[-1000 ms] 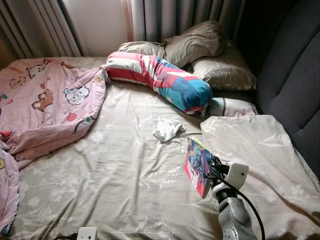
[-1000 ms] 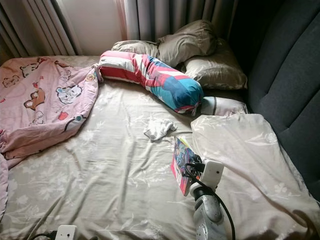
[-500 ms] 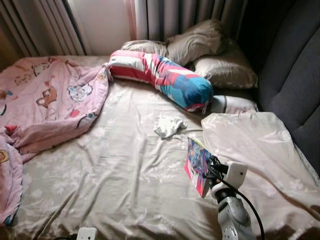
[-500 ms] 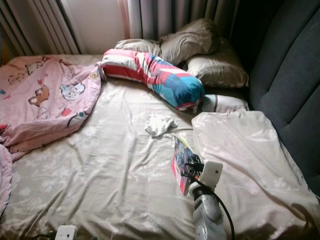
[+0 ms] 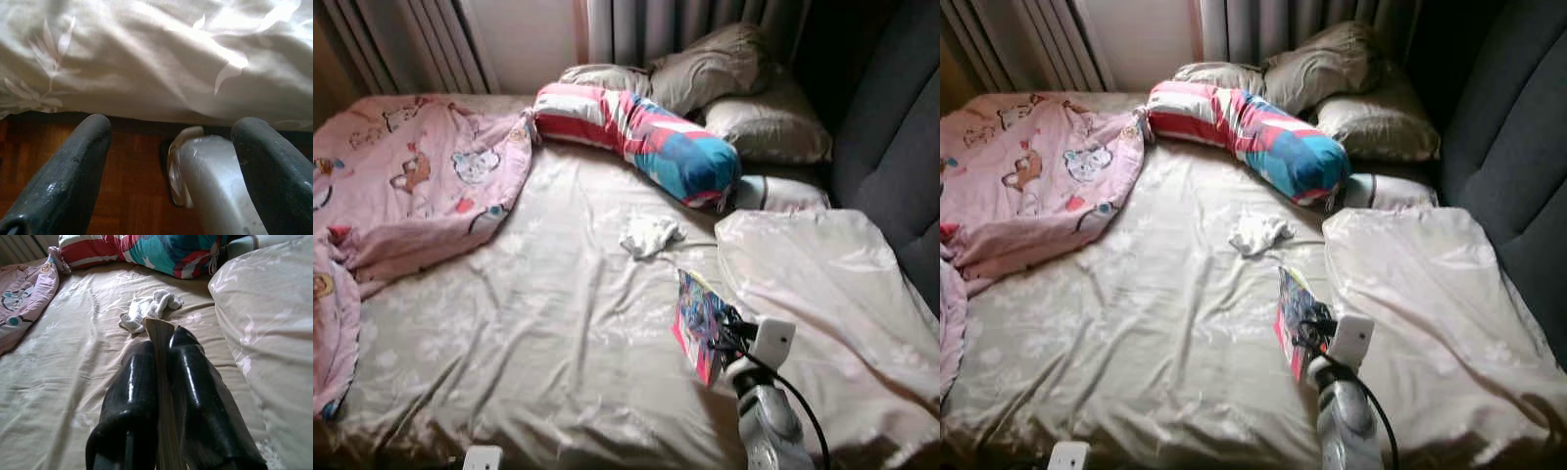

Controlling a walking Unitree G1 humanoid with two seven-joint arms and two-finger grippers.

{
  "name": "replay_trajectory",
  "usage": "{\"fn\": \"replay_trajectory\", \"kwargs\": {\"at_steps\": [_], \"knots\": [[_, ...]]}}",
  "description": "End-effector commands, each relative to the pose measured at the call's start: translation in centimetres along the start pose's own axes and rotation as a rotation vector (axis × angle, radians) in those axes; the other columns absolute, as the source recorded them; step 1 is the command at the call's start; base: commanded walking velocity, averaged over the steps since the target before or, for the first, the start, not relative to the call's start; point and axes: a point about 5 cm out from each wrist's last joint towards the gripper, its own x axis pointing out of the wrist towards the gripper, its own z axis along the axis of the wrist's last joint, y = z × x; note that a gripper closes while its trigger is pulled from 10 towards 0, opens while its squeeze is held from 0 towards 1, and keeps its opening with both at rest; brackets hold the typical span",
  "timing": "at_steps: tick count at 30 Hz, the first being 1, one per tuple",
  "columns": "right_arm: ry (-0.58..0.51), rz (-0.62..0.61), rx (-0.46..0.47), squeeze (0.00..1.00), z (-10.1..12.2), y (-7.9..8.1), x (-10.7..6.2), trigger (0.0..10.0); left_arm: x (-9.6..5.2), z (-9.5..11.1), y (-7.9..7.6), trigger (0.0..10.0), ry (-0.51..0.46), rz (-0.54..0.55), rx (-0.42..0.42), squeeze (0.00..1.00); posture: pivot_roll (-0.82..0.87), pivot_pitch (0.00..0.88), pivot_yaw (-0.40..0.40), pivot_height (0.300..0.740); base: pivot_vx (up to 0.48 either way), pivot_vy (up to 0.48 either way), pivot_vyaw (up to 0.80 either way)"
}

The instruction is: Clean up the room

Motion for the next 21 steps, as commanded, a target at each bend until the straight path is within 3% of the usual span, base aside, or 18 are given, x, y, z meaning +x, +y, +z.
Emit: {"fn": "replay_trajectory", "kwargs": {"at_steps": [1, 5, 7, 10, 11, 13, 14, 19, 21], "knots": [[-0.018, 0.009, 0.035, 0.00, 0.1, 0.4, 0.2, 10.0, -0.6, -1.3, 0.5, 10.0, 0.046, 0.011, 0.002, 0.00, 0.04, 0.210, 0.021, 0.645, 0.000, 0.000, 0.00], [-0.047, -0.034, 0.238, 0.00, 0.8, 0.5, 1.2, 10.0, -0.7, -1.2, 0.6, 10.0, 0.042, 0.011, 0.007, 0.00, 0.06, 0.216, 0.027, 0.645, 0.000, 0.000, 0.00], [-0.091, -0.056, 0.397, 0.00, 1.7, 0.4, 2.0, 10.0, -0.7, -1.2, 0.6, 10.0, 0.037, 0.013, 0.009, 0.00, 0.06, 0.216, 0.027, 0.645, 0.000, 0.000, 0.00], [-0.143, -0.071, 0.521, 0.00, 2.6, 0.3, 2.8, 10.0, -0.8, -1.1, 0.9, 10.0, 0.028, 0.017, 0.012, 0.00, 0.07, 0.219, 0.028, 0.645, 0.000, 0.000, 0.00], [-0.143, -0.071, 0.521, 0.00, 2.6, 0.3, 2.8, 10.0, -0.8, -1.1, 0.9, 10.0, 0.028, 0.017, 0.012, 0.00, 0.07, 0.219, 0.028, 0.645, 0.000, 0.000, 0.00], [-0.156, -0.117, 0.643, 0.00, 2.4, -0.3, 3.2, 10.0, -0.9, -1.2, 1.0, 10.0, 0.024, 0.018, 0.017, 0.00, 0.08, 0.220, 0.032, 0.645, 0.000, 0.000, 0.00], [-0.156, -0.117, 0.643, 0.00, 2.4, -0.3, 3.2, 10.0, -0.9, -1.2, 1.0, 10.0, 0.024, 0.018, 0.017, 0.00, 0.08, 0.220, 0.032, 0.645, 0.000, 0.000, 0.00], [-0.112, -0.142, 0.835, 0.00, 1.0, -0.6, 3.4, 10.0, -1.1, -1.2, 1.2, 10.0, 0.011, 0.006, 0.046, 0.00, 0.11, 0.221, 0.041, 0.645, 0.000, 0.000, 0.00], [-0.105, -0.149, 0.857, 0.00, 0.7, -0.6, 3.4, 10.0, -1.2, -1.3, 1.2, 10.0, 0.009, 0.005, 0.048, 0.00, 0.11, 0.222, 0.043, 0.645, 0.000, 0.000, 0.00]]}}
